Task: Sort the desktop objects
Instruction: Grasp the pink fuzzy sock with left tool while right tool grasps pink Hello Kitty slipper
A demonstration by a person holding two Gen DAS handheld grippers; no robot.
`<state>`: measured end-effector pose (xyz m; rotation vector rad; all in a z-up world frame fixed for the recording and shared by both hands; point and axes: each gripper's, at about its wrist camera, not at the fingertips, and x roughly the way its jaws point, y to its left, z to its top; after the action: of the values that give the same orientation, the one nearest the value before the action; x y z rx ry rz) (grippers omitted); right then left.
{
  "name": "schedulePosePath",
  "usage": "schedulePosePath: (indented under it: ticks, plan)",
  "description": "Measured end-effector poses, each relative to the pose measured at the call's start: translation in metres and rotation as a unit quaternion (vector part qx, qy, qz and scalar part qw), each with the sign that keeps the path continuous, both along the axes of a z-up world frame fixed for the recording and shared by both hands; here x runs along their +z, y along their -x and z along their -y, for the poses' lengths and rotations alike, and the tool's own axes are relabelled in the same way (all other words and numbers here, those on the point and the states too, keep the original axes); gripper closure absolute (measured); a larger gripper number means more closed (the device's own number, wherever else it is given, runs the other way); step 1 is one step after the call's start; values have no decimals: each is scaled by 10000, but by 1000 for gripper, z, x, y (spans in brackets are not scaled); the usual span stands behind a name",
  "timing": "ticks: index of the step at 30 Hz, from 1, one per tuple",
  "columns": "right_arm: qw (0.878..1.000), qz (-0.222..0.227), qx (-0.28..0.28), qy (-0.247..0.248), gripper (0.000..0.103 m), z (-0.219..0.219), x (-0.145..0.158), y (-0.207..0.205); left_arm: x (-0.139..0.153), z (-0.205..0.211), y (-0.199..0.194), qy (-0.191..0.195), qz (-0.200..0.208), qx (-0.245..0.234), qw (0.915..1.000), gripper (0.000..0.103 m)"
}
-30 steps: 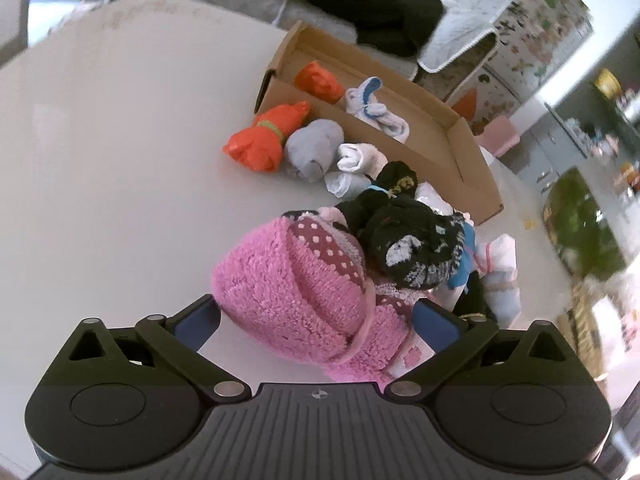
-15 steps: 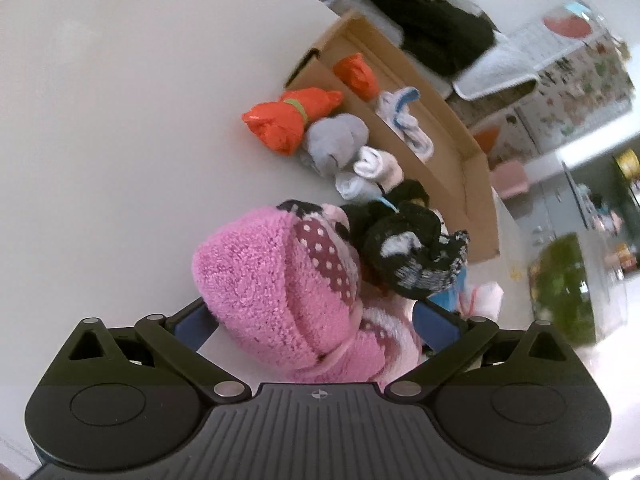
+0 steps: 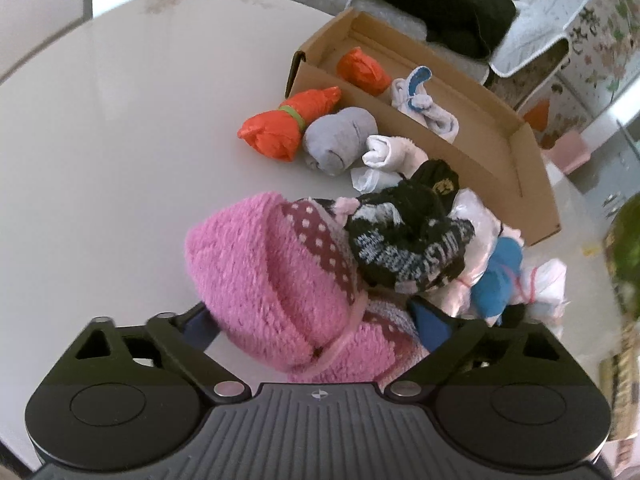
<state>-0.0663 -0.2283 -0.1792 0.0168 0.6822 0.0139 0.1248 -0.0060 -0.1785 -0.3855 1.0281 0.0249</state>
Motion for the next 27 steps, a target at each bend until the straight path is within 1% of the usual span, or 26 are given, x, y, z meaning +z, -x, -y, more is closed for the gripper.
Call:
schedulePosePath:
  ticks: [1, 3, 7, 11, 18, 21, 23, 25, 27]
  plan:
    - [10000, 0, 5, -55, 75, 1, 0, 0, 0, 0, 1, -40, 9, -42, 10000, 14]
    - [10000, -1, 20, -40, 75, 0, 0, -1, 2, -3, 4, -41, 10, -100, 9999, 16]
    - [10000, 1, 46, 5, 76, -1, 0, -1, 6, -14, 14, -225, 113, -120, 9996, 18]
    - [9999, 7, 163, 24, 76, -2, 1, 0, 10, -27, 26, -358, 214, -225, 9989, 18]
    - [9995, 146, 266, 6, 76, -2, 5, 6, 18, -51, 41, -521, 347, -210, 9978, 18]
    - [9993, 289, 234, -100, 76, 1, 9, 9, 26, -59, 45, -649, 444, -221, 9967, 18]
    - [9990, 373, 205, -165, 76, 2, 11, 10, 34, -65, 48, -634, 526, -245, 9963, 18]
    - [9985, 469, 178, -241, 76, 5, 15, 11, 44, -70, 49, -677, 623, -286, 9953, 18]
    - [9980, 528, 132, -307, 76, 8, 19, 11, 57, -73, 50, -799, 767, -349, 9932, 18]
